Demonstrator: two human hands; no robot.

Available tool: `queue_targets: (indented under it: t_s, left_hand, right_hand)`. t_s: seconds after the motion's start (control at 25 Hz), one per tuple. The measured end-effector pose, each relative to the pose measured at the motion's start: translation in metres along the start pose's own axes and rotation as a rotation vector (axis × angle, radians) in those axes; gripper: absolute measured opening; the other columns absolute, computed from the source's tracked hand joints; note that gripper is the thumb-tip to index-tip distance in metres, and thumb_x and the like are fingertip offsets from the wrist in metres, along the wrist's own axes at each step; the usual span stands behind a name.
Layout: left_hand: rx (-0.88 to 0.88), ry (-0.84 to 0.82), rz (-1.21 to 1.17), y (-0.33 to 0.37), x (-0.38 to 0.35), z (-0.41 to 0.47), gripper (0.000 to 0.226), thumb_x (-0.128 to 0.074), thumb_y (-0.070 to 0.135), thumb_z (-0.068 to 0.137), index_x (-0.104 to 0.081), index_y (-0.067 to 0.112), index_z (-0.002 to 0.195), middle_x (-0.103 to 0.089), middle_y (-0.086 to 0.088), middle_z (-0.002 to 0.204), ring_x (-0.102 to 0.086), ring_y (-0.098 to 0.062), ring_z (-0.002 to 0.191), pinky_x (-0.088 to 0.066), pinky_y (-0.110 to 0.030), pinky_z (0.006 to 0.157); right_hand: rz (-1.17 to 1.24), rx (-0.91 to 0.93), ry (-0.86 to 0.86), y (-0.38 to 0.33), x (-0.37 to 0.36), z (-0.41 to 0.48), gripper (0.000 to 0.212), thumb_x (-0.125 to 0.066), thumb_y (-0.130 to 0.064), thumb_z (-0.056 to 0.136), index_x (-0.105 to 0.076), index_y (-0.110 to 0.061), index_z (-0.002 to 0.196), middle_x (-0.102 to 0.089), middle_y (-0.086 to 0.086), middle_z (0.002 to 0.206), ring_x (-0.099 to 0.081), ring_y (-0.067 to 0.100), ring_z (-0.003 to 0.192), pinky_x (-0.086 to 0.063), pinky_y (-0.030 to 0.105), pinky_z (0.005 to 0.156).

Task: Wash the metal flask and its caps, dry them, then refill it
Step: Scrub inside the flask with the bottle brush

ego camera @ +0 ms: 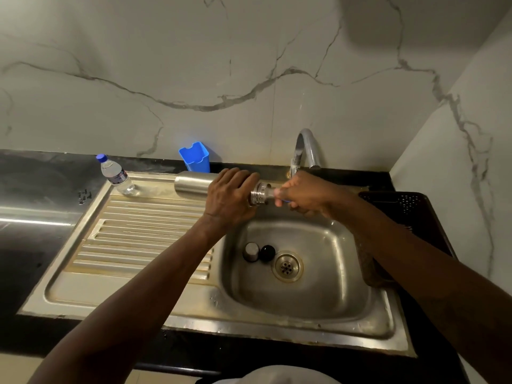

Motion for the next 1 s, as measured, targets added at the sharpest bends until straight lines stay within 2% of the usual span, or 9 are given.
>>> queue_targets:
  t_s: [0.12, 0.24, 0.36, 0.48, 0.6, 0.72, 0.84, 0.92, 1.0]
  left_hand:
    - [-0.039, -0.044, -0.041, 0.002, -0.003, 0.005, 0.054, -0.084, 0.039, 0.073, -0.07, 0.01, 0.116, -0.073, -0.012, 0.107, -0.069, -0.032, 0.094, -0.056, -0.043, 0.084]
    - [0.018, -0.185, -0.088, -0.022, -0.005, 0.002, 0.054, -0.085, 0.04, 0.068, -0.069, 0.015, 0.113, -0.072, -0.005, 0.091, -0.069, -0.027, 0.076, -0.05, -0.031, 0.069]
    - [0.08, -0.327, -0.188, -0.018, -0.01, 0.013, 0.048, -0.081, 0.045, 0.065, -0.067, 0.021, 0.103, -0.067, 0.005, 0.079, -0.063, -0.019, 0.065, -0.045, -0.026, 0.065]
    - [0.056, -0.412, -0.305, 0.008, -0.015, 0.024, 0.047, -0.081, 0.048, 0.061, -0.066, 0.022, 0.098, -0.062, 0.011, 0.075, -0.057, -0.013, 0.06, -0.047, -0.025, 0.064]
    - [0.119, -0.571, -0.368, -0.006, -0.024, 0.015, 0.052, -0.088, 0.045, 0.063, -0.067, 0.022, 0.105, -0.067, 0.007, 0.081, -0.066, -0.015, 0.07, -0.055, -0.027, 0.07]
    - [0.163, -0.724, -0.34, -0.023, -0.03, 0.007, 0.053, -0.093, 0.039, 0.063, -0.067, 0.025, 0.107, -0.067, 0.009, 0.085, -0.068, -0.012, 0.077, -0.052, -0.021, 0.071]
    - [0.113, -0.678, -0.308, -0.005, -0.029, 0.021, 0.055, -0.09, 0.043, 0.065, -0.067, 0.022, 0.111, -0.068, 0.006, 0.085, -0.067, -0.015, 0.075, -0.053, -0.025, 0.073]
    - [0.103, -0.576, -0.283, 0.003, -0.025, 0.026, 0.051, -0.087, 0.046, 0.065, -0.067, 0.023, 0.106, -0.069, 0.006, 0.081, -0.066, -0.017, 0.071, -0.056, -0.03, 0.072]
    - [0.125, -0.474, -0.245, -0.01, -0.018, 0.021, 0.048, -0.085, 0.044, 0.065, -0.067, 0.025, 0.105, -0.069, 0.006, 0.081, -0.066, -0.018, 0.07, -0.056, -0.032, 0.071]
  right_hand:
    - [-0.14, 0.071, 0.094, -0.008, 0.001, 0.006, 0.018, -0.065, -0.025, 0.098, -0.076, -0.014, 0.09, -0.061, 0.001, 0.07, -0.052, 0.01, 0.062, -0.039, 0.021, 0.055]
    - [-0.334, 0.338, 0.266, -0.009, 0.029, -0.013, 0.021, -0.066, -0.025, 0.098, -0.081, -0.014, 0.088, -0.062, -0.009, 0.06, -0.055, 0.0, 0.052, -0.041, 0.013, 0.059]
    - [-0.72, 0.583, 0.465, -0.03, 0.024, -0.029, 0.017, -0.064, -0.026, 0.095, -0.08, -0.022, 0.094, -0.072, -0.003, 0.074, -0.059, 0.012, 0.063, -0.052, 0.029, 0.072]
    - [-1.024, 0.572, 0.42, -0.038, -0.013, -0.022, 0.016, -0.059, -0.021, 0.091, -0.071, -0.019, 0.101, -0.071, 0.0, 0.09, -0.056, 0.019, 0.07, -0.039, 0.031, 0.068]
    - [-1.023, 0.688, 0.439, -0.03, -0.002, -0.029, 0.024, -0.053, -0.019, 0.087, -0.073, -0.015, 0.099, -0.071, 0.001, 0.081, -0.055, 0.019, 0.058, -0.032, 0.028, 0.06]
    - [-0.937, 0.784, 0.531, -0.025, 0.017, -0.038, 0.03, -0.049, -0.021, 0.082, -0.076, -0.015, 0.093, -0.066, 0.0, 0.068, -0.052, 0.018, 0.05, -0.03, 0.025, 0.057]
    - [-0.984, 0.698, 0.468, -0.034, -0.004, -0.026, 0.028, -0.05, -0.023, 0.085, -0.074, -0.015, 0.098, -0.069, 0.002, 0.076, -0.053, 0.02, 0.055, -0.032, 0.028, 0.059]
    - [-0.996, 0.6, 0.43, -0.038, -0.014, -0.023, 0.019, -0.057, -0.023, 0.09, -0.071, -0.016, 0.101, -0.069, 0.002, 0.081, -0.054, 0.018, 0.062, -0.035, 0.03, 0.062]
    - [-0.905, 0.583, 0.481, -0.036, -0.001, -0.025, 0.013, -0.064, -0.021, 0.091, -0.075, -0.016, 0.095, -0.069, 0.001, 0.074, -0.06, 0.018, 0.062, -0.047, 0.028, 0.062]
Point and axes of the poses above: each hand's wrist, its own z-axis towards the middle knuckle, its own x-axis out of the back of the hand, y = z × x, the point moved 8 cm from there along z, towards the middle knuckle
